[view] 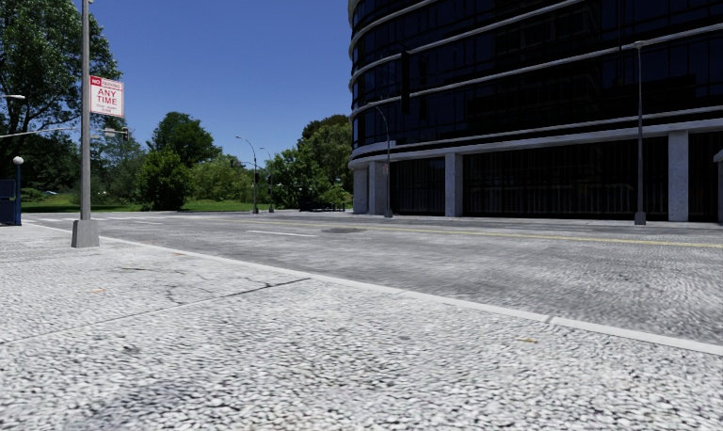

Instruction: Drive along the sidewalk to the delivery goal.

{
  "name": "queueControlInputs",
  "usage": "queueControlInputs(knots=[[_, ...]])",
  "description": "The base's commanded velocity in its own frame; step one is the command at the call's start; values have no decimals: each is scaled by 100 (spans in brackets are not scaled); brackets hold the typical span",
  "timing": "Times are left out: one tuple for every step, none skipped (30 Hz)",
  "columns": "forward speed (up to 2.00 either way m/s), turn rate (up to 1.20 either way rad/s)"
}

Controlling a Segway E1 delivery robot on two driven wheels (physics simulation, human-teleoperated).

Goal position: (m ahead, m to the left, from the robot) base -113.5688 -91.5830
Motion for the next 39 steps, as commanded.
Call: queueControlInputs(knots=[[0, 0], [0, 0], [0, 0], [0, 0], [0, 0], [0, 0], [0, 0], [0, 0], [0, 0], [0, 0], [0, 0], [0, 0], [0, 0], [0, 0], [0, 0], [0, 0], [0, 0], [0, 0], [0, 0], [0, 0], [0, 0], [0, 0], [0, 0], [0, 0], [0, 0], [0, 0], [0, 0], [0, 0], [0, 0], [0, 0], [35, -32], [56, -48], [56, -48], [74, -56], [90, -58], [90, -58], [104, -58], [110, -58], [112, -59]])
